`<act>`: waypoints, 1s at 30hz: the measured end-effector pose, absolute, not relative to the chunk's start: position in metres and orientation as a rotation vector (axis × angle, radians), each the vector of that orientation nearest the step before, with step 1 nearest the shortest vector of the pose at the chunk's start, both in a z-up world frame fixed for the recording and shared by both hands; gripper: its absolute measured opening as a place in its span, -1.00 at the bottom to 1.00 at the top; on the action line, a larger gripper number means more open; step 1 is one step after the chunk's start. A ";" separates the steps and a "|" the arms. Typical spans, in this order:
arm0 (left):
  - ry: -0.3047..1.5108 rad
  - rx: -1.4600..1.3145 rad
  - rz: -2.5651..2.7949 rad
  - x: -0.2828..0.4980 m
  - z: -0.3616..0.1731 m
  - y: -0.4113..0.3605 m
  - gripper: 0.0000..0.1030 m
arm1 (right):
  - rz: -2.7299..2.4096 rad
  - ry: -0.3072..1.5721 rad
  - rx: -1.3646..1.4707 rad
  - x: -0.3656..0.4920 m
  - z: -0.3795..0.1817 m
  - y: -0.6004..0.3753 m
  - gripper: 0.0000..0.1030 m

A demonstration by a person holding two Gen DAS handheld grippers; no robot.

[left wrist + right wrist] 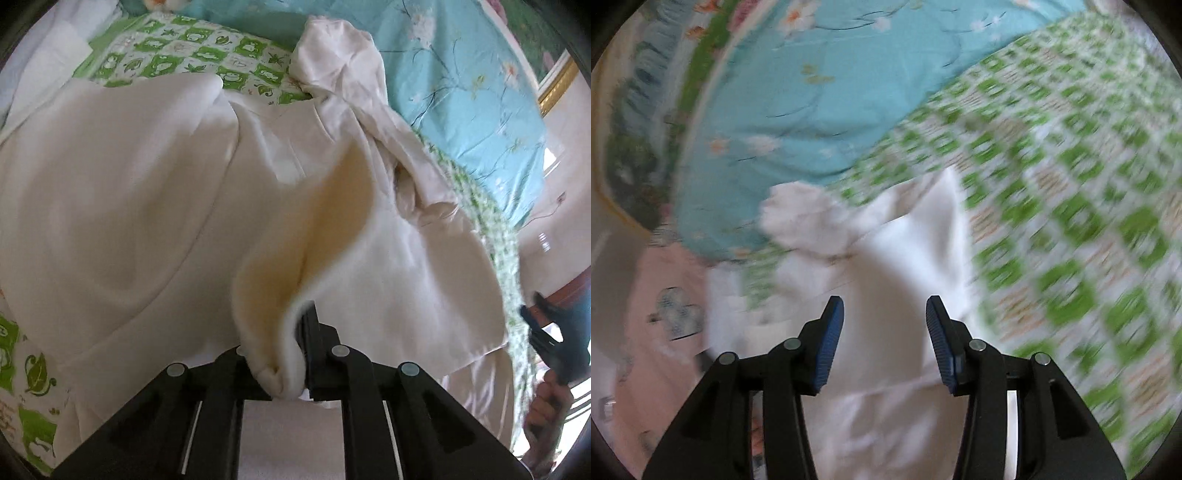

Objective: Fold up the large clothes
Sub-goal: 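Grasp the other sleeve with the left gripper and fold it across the body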

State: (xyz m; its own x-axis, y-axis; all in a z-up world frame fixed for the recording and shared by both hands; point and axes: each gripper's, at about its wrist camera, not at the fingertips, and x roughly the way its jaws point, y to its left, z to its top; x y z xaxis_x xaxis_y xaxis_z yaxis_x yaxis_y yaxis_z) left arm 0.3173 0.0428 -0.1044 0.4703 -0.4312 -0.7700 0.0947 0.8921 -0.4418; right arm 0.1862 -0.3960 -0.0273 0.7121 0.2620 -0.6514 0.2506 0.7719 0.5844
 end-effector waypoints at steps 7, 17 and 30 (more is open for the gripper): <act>0.992 -0.395 -0.313 0.301 -0.101 0.058 -0.90 | -0.058 0.946 0.657 0.245 -0.068 -0.411 -0.07; 1.017 -0.428 -0.387 0.287 -0.097 0.053 -0.89 | -0.066 0.988 0.582 0.246 -0.062 -0.428 -0.93; 1.028 -0.430 -0.378 0.273 -0.100 0.067 -0.71 | -0.046 1.069 0.409 0.196 -0.072 -0.357 -0.89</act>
State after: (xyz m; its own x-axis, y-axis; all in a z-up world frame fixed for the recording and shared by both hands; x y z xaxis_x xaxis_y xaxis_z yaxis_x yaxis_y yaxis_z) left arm 0.2733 0.0675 -0.0995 0.4664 -0.4932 -0.7343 0.1003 0.8543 -0.5101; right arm 0.1960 -0.3565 -0.0716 0.4874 0.1590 -0.8586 0.2326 0.9241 0.3032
